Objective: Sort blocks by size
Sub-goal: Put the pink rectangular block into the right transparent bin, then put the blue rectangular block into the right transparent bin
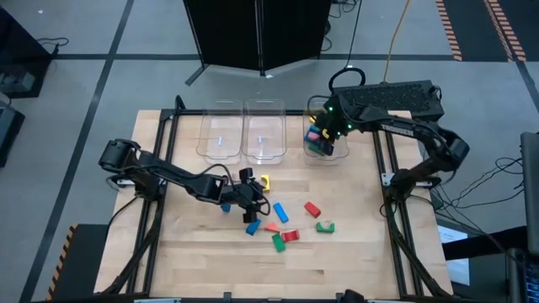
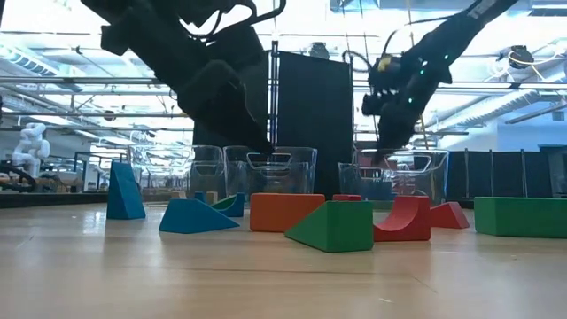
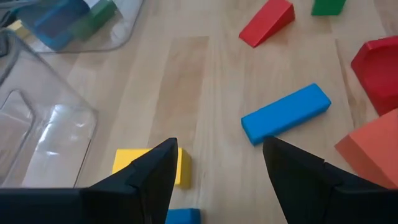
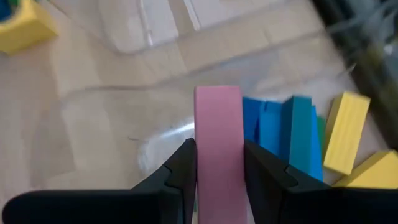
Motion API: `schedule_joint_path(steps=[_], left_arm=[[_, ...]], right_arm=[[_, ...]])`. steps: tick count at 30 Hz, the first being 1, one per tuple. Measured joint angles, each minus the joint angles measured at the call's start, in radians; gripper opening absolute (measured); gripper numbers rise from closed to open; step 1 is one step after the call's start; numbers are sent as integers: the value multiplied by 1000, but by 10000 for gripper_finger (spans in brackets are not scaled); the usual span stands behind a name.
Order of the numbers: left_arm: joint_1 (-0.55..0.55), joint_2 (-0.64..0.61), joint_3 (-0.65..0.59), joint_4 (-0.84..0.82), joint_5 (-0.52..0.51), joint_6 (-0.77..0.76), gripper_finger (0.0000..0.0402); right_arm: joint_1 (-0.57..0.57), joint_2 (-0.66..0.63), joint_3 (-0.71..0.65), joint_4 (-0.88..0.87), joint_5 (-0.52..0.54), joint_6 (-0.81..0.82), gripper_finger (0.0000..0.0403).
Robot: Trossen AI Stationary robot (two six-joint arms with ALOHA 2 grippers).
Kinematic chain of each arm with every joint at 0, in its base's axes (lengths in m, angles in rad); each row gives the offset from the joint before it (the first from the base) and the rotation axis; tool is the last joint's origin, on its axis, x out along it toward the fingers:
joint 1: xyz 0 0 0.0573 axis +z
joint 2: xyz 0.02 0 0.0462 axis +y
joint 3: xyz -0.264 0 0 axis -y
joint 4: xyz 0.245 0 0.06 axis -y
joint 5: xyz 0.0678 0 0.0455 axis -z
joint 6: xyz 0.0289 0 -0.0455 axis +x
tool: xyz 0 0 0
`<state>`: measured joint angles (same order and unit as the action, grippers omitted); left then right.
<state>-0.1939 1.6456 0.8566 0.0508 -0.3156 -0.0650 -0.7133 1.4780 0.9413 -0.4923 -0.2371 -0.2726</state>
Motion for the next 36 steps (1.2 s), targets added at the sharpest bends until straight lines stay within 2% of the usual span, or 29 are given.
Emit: schedule_joint_path(steps=[9, 15, 28, 36], left_arm=[[0, 55, 0, 74, 10, 54, 239], [4, 97, 1, 138, 19, 73, 239], [4, 120, 1, 212, 35, 116, 239], [4, 120, 1, 224, 107, 159, 239]], right_arm=[[-37, 121, 0, 15, -1, 19, 93], [-44, 153, 3, 38, -6, 39, 100], [-43, 136, -2, 38, 7, 79, 141], [-43, 35, -2, 40, 6, 122, 159]])
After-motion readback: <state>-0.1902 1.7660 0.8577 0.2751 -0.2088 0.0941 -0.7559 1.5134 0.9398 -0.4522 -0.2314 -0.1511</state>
